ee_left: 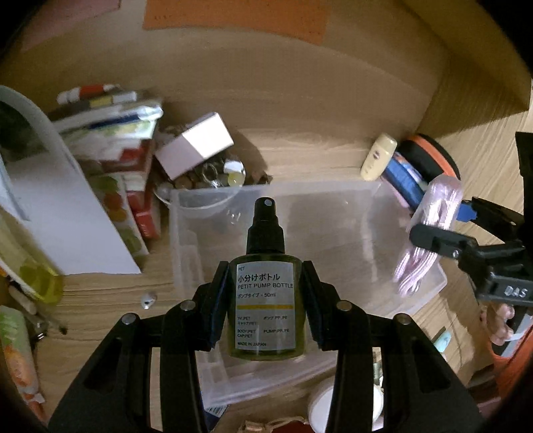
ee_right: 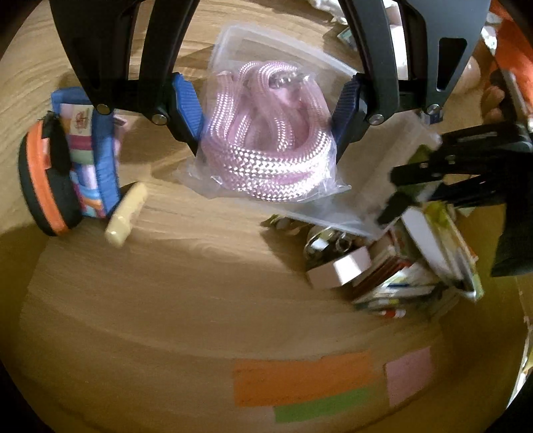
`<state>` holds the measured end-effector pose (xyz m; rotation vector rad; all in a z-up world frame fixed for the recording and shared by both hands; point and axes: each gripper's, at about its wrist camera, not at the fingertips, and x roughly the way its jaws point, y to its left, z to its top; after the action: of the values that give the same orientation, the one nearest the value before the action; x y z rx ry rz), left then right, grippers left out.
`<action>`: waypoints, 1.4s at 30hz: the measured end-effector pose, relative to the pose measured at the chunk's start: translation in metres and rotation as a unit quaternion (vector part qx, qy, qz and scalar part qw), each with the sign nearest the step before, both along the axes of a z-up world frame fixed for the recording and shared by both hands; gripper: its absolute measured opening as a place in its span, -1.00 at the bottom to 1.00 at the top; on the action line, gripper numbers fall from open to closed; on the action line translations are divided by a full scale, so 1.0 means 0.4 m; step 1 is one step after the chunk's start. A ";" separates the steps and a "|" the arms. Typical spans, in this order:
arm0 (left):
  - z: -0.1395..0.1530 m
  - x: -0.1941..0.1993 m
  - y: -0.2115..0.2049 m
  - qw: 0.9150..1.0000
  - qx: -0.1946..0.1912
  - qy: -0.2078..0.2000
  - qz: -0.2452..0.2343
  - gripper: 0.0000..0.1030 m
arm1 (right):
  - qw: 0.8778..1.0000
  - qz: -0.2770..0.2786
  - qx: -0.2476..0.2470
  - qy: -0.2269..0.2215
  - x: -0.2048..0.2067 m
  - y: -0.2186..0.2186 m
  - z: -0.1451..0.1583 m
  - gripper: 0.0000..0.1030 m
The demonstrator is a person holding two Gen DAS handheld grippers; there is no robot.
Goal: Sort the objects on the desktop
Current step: 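Carry spray bottle in left tool while right tool carries rope bag over bin, then open left tool dropping bottle into bin while right tool releases rope bag there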
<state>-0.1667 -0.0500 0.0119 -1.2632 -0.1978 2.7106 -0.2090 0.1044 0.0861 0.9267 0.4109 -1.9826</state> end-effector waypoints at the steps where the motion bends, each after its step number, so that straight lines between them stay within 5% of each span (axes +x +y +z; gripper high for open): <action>1: -0.008 -0.005 0.004 1.000 -0.001 -0.003 -0.002 -0.20 | 1.000 0.007 0.003 -0.012 -0.002 -0.007 -0.009 0.25; 8: -0.046 -0.025 0.029 1.000 -0.017 -0.015 -0.013 -0.20 | 0.998 0.007 0.044 -0.052 -0.037 -0.058 -0.091 0.25; 17: -0.052 -0.031 0.034 0.999 -0.032 -0.023 -0.023 -0.20 | 0.997 0.030 0.072 -0.010 -0.018 -0.123 -0.108 0.26; 28: -0.050 -0.033 0.021 0.999 -0.031 -0.022 -0.028 -0.19 | 0.994 0.043 0.099 -0.027 -0.019 -0.153 -0.158 0.27; 42: 0.019 0.016 0.013 0.999 -0.019 0.020 -0.027 0.29 | 0.998 0.008 0.052 -0.034 0.008 -0.041 -0.067 0.45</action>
<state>-0.1602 -0.0448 0.0195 -1.2037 -0.1054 2.7037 -0.2057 0.0879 0.0593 1.0509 0.4848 -1.9247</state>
